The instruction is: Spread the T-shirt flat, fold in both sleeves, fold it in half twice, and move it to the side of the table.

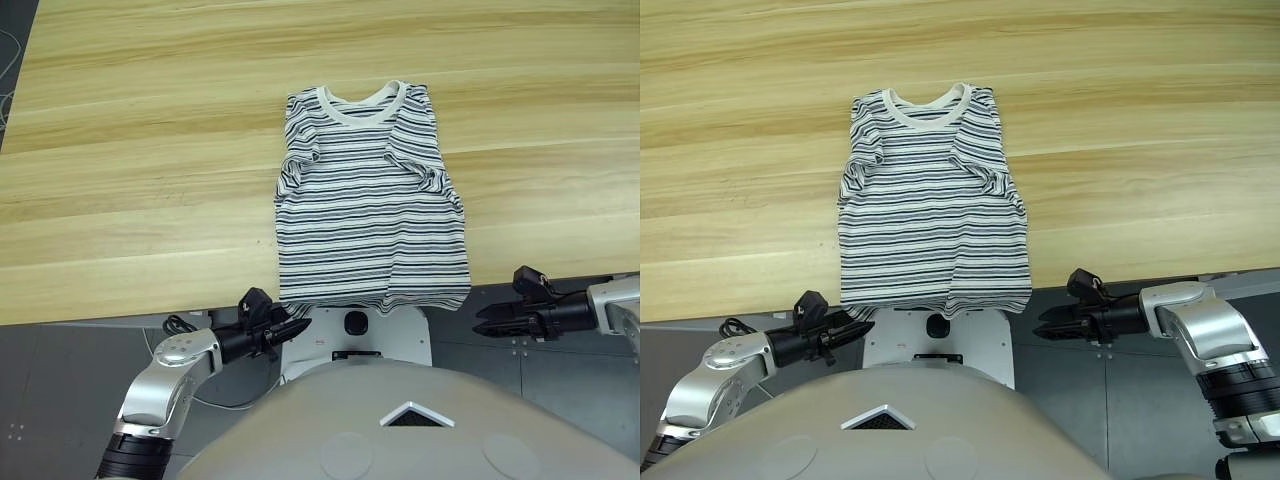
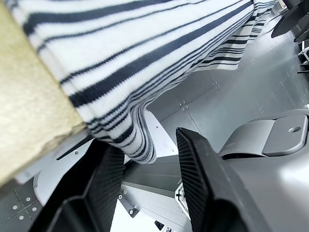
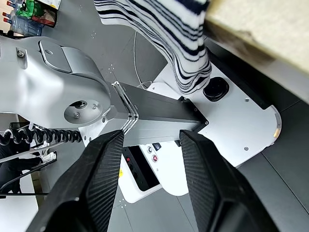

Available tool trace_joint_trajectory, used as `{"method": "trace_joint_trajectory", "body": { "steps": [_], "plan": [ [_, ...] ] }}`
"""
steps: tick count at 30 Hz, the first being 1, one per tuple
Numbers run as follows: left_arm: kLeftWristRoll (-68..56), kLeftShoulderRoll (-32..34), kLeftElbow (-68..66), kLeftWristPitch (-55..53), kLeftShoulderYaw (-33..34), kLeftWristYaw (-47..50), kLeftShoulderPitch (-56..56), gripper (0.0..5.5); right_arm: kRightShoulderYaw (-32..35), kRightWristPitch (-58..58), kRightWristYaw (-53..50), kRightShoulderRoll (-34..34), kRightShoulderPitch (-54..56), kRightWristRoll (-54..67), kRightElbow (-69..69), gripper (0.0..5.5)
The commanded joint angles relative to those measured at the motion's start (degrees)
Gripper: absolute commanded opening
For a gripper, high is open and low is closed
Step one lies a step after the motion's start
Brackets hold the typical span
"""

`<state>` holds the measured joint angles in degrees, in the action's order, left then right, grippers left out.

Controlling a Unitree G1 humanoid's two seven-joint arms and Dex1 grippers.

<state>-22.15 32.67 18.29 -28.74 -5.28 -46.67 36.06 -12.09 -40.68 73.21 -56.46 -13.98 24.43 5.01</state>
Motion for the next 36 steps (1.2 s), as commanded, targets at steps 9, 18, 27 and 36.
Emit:
{"method": "trace_joint_trajectory", "body": {
  "steps": [9,18,27,36],
  "plan": [
    [0.01,0.36,-1.71,0.35,0.83,0.75,0.47,0.66,-0.41,1.2,-0.95,0.63,0.56,-1.15,0.35,2.16],
    [1.43,0.17,-3.83,2.41,0.74,0.0,-0.43,0.15,0.32,0.69,-2.04,1.64,0.63,-0.35,0.87,2.16],
    [-4.45,4.01,-0.86,6.21,2.56,-11.39,2.14,0.15,0.71,4.41,-3.2,2.81,0.77,-1.62,1.7,2.16],
    [-7.87,5.52,1.36,7.14,3.94,-14.99,3.31,0.1,2.02,-0.83,-11.5,8.43,4.34,-1.5,-0.97,3.3]
  ]
}}
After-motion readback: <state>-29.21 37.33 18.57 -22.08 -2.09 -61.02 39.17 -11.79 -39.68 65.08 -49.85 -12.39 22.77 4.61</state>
